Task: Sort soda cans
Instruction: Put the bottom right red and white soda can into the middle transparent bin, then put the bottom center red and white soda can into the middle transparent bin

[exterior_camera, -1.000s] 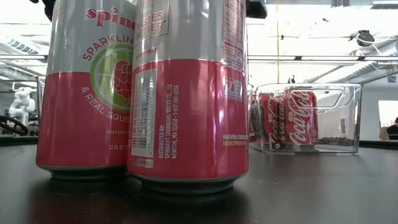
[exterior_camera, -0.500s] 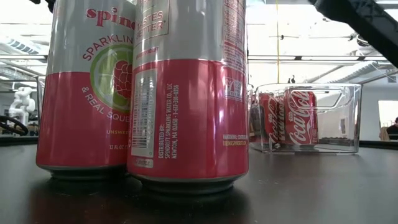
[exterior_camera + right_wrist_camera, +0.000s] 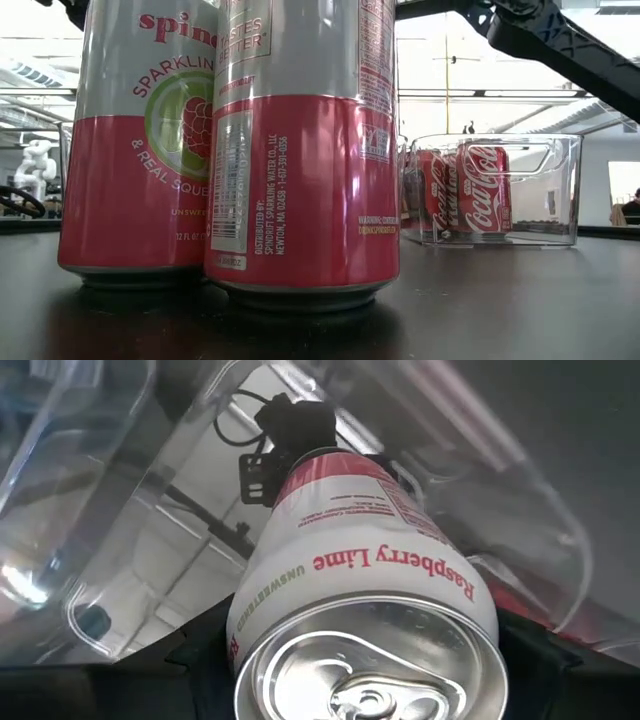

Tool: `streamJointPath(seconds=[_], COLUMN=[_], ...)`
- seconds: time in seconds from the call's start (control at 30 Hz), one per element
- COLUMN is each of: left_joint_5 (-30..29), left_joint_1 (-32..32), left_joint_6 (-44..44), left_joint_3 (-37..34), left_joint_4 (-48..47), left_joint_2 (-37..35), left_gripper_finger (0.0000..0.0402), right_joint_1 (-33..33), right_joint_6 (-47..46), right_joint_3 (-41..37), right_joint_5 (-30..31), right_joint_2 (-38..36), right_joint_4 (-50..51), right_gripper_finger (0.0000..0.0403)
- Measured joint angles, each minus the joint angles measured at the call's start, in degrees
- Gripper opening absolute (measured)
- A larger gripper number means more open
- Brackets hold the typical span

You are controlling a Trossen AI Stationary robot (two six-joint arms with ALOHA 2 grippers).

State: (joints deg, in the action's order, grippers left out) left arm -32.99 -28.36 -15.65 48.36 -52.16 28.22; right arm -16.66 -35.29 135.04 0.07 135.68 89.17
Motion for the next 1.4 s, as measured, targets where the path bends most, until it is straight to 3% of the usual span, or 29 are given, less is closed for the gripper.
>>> streamJointPath(seconds=[0.17,0.5,0.83,1.2,1.4], left_joint_5=[0.0,0.0,0.0,0.0,2.1], left_joint_1=[0.0,0.0,0.0,0.0,0.0], left_joint_6=[0.0,1.6,1.5,1.0,0.9], left_joint_3=[0.0,0.0,0.0,0.0,0.0], left_joint_4=[-2.7,-3.4,-3.9,-3.5,-0.8], left_joint_2=[-0.5,-0.6,-0.6,-0.6,-0.6], left_gripper_finger=[0.0304,0.0304,0.0304,0.0304,0.0304], right_joint_1=[-1.1,-1.1,-1.2,-0.8,3.3], right_joint_6=[0.0,0.1,-0.9,-4.9,-5.9], right_joint_3=[-1.8,-6.1,-5.2,-5.1,-5.1], right_joint_5=[0.1,0.1,-0.1,3.1,4.1], right_joint_2=[0.0,-0.1,-1.1,-9.3,-15.3], right_joint_4=[0.3,-4.5,-4.6,-3.2,-3.6], right_gripper_finger=[0.0278,0.0344,0.0351,0.0352,0.0352])
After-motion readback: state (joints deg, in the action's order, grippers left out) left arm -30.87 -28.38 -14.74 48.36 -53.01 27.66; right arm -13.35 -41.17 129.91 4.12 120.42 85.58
